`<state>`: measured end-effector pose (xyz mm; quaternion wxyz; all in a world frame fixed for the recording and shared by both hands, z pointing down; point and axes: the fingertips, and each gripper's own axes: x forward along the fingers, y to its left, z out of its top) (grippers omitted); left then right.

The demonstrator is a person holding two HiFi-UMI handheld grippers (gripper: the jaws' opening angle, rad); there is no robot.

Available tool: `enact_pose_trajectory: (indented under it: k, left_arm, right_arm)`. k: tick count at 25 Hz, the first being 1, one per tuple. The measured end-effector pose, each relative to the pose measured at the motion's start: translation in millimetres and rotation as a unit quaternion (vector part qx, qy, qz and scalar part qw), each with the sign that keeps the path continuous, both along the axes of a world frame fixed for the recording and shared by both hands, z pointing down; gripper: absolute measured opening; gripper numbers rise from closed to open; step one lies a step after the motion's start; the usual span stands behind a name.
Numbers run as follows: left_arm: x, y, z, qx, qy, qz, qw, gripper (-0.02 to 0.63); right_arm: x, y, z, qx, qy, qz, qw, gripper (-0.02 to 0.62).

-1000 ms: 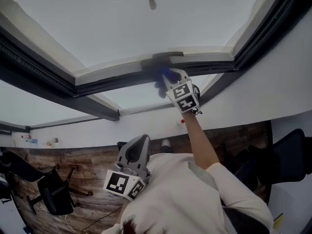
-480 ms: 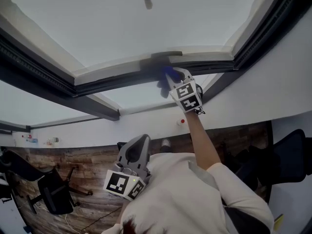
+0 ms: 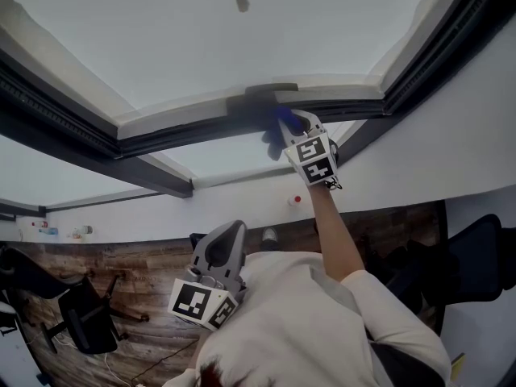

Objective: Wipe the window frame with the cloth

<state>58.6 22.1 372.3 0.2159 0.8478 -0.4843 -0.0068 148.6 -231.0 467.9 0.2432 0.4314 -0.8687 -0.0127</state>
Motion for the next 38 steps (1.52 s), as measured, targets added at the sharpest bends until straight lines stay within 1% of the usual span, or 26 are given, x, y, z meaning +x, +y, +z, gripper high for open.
enact_pose_trajectory:
  k: [22, 38]
  left_arm:
    - [3.4, 1.7, 0.3, 0.001, -0.003, 0.001, 1.0000, 0.009]
    - [5.2, -1.0, 1.7, -0.001, -0.002, 0.003, 1.0000, 0.009]
  right_arm:
    - [24.2, -2.9, -0.3, 0.003, 0.001, 0.025, 1.000, 0.049]
    - [33.7, -5.0, -0.1, 0.007, -0.003, 0.032, 0.999, 0.049]
